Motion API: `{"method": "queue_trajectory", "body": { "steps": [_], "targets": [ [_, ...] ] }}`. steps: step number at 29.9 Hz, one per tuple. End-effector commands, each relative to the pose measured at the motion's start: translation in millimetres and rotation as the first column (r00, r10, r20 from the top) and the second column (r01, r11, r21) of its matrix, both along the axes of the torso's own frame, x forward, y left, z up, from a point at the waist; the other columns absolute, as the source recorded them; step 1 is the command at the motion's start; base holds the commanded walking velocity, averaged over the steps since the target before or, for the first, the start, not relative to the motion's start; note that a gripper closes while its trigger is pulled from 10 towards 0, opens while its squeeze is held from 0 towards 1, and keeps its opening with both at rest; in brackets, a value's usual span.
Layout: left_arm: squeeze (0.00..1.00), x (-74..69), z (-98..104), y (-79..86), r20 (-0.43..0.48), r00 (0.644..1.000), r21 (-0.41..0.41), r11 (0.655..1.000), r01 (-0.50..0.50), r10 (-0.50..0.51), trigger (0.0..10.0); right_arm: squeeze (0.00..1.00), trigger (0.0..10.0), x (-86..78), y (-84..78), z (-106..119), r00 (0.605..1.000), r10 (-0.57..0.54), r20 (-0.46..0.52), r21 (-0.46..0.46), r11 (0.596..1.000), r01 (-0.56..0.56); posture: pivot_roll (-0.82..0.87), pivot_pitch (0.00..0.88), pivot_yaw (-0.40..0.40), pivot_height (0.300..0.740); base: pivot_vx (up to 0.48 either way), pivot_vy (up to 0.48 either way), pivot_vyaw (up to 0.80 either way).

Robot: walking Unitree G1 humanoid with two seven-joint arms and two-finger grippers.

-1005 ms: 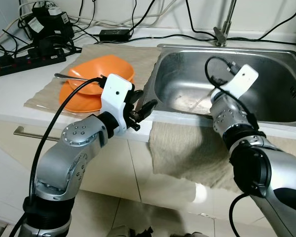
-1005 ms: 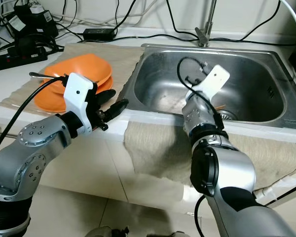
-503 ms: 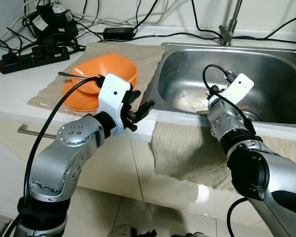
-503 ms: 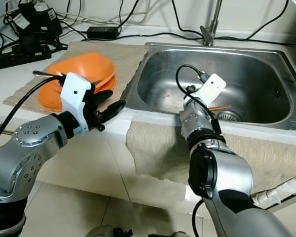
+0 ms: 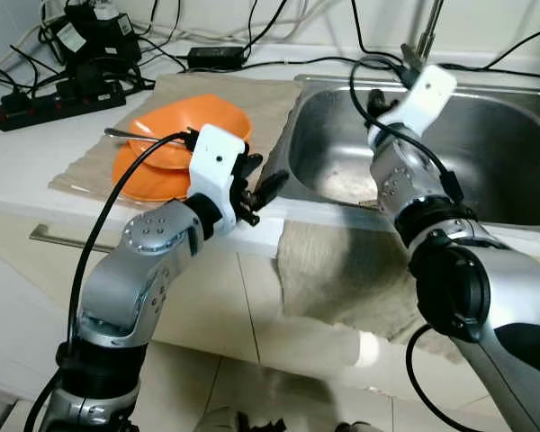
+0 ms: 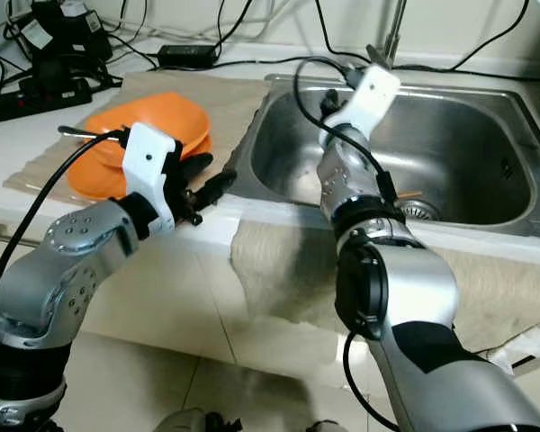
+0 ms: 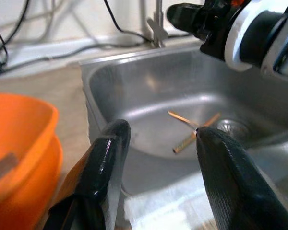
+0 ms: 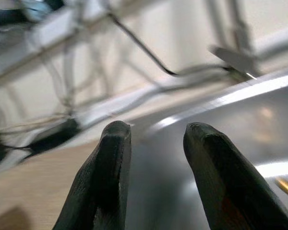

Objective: Kitchen organization

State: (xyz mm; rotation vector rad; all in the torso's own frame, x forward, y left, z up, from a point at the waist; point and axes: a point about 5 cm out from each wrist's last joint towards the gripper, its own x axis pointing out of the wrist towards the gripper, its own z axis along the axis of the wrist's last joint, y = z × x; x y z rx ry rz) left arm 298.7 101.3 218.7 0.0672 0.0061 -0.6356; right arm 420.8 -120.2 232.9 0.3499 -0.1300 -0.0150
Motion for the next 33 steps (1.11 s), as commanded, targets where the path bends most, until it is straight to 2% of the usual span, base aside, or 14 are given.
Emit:
{"method": "queue_trajectory", "body": {
  "steps": [1, 3, 4, 5, 8, 10, 12, 16, 22, 29, 31, 32, 33],
  "targets": [
    [0.0, 5.2, 5.1, 2.7, 0.028, 0.999, -0.005, 0.999, -0.038, 0.038, 10.0, 0.0, 10.0, -1.6, 6.1, 8.0, 0.996, 0.035, 0.078, -0.048, 0.998, -0.032, 0.12, 0.0, 0.048, 0.74, 0.0, 0.0, 0.0],
    [0.0, 7.3, 5.2, 3.8, 0.029, 0.998, -0.016, 0.998, -0.059, 0.06, 10.0, 0.0, 10.0, -3.3, 8.4, 5.1, 0.995, 0.045, 0.09, -0.046, 0.998, -0.041, 0.12, 0.0, 0.049, 0.74, 0.0, 0.0, 0.0],
    [0.0, 13.5, 3.6, 10.0, 0.031, 0.989, -0.051, 0.989, -0.141, 0.142, 10.0, 0.0, 10.0, -7.7, 12.6, -3.6, 0.992, 0.057, 0.11, -0.066, 0.997, -0.05, 0.1, 0.0, 0.051, 0.74, 0.0, 0.0, 0.0],
    [0.0, 13.5, 3.6, 10.0, 0.031, 0.989, -0.051, 0.989, -0.141, 0.142, 10.0, 0.0, 10.0, -7.7, 12.6, -3.6, 0.992, 0.057, 0.11, -0.066, 0.997, -0.05, 0.1, 0.0, 0.051, 0.74, 0.0, 0.0, 0.0],
    [0.0, 23.6, -4.5, 25.2, 0.014, 0.957, -0.085, 0.954, -0.289, 0.291, 10.0, 0.0, 10.0, -19.0, 19.0, -25.9, 0.992, 0.059, 0.112, -0.11, 0.993, -0.046, 0.08, 0.0, 0.055, 0.74, 0.0, 0.0, 0.0],
    [0.0, 28.0, -6.9, 32.3, 0.013, 0.936, -0.095, 0.933, -0.348, 0.351, 10.0, 0.0, 10.0, -29.9, 21.2, -35.3, 0.988, 0.056, 0.142, -0.156, 0.987, -0.033, 0.07, 0.002, 0.063, 0.74, 0.0, 0.0, 0.0],
    [0.0, 29.2, -7.0, 33.8, 0.014, 0.932, -0.101, 0.928, -0.36, 0.363, 10.0, 0.0, 10.0, -33.2, 21.7, -36.7, 0.987, 0.057, 0.153, -0.165, 0.986, -0.031, 0.07, 0.002, 0.063, 0.74, 0.0, 0.0, 0.0],
    [0.0, 35.6, -1.3, 40.4, 0.061, 0.903, -0.109, 0.902, -0.418, 0.426, 10.0, 0.0, 10.0, -54.1, 21.1, -36.0, 0.979, 0.04, 0.2, -0.184, 0.983, -0.002, 0.05, 0.002, 0.07, 0.74, 0.0, 0.0, 0.0],
    [0.0, 36.6, 2.3, 36.3, 0.078, 0.895, -0.117, 0.896, -0.428, 0.438, 10.0, 0.0, 10.0, -66.8, 25.9, -40.0, 0.976, 0.047, 0.212, -0.205, 0.979, -0.003, 0.04, 0.002, 0.07, 0.74, 0.0, 0.0, 0.0],
    [0.0, 39.3, 3.5, 36.1, 0.088, 0.897, -0.109, 0.9, -0.423, 0.432, 10.0, 0.0, 10.0, -69.7, 27.4, -52.8, 0.99, 0.039, 0.134, -0.194, 0.981, -0.012, 0.05, 0.005, 0.067, 0.74, 0.0, 0.0, 0.0],
    [0.0, 39.3, -6.3, 37.9, 0.063, 0.894, -0.083, 0.895, -0.439, 0.445, 10.0, 0.0, 10.0, -70.5, 29.8, -60.2, 0.995, 0.044, 0.095, -0.183, 0.983, -0.026, 0.05, 0.005, 0.067, 0.74, 0.0, 0.0, 0.0],
    [0.0, 38.2, -18.1, 41.9, 0.021, 0.882, -0.075, 0.881, -0.468, 0.471, 10.0, 0.0, 10.0, -71.5, 30.4, -71.6, 0.998, 0.048, 0.048, -0.204, 0.978, -0.038, 0.05, 0.004, 0.07, 0.74, 0.0, 0.0, 0.0],
    [0.0, 38.2, -18.1, 41.9, 0.021, 0.882, -0.075, 0.881, -0.468, 0.471, 10.0, 0.0, 10.0, -71.5, 30.4, -71.6, 0.998, 0.048, 0.048, -0.204, 0.978, -0.038, 0.05, 0.004, 0.07, 0.74, 0.0, 0.0, 0.0]
  ]
}}
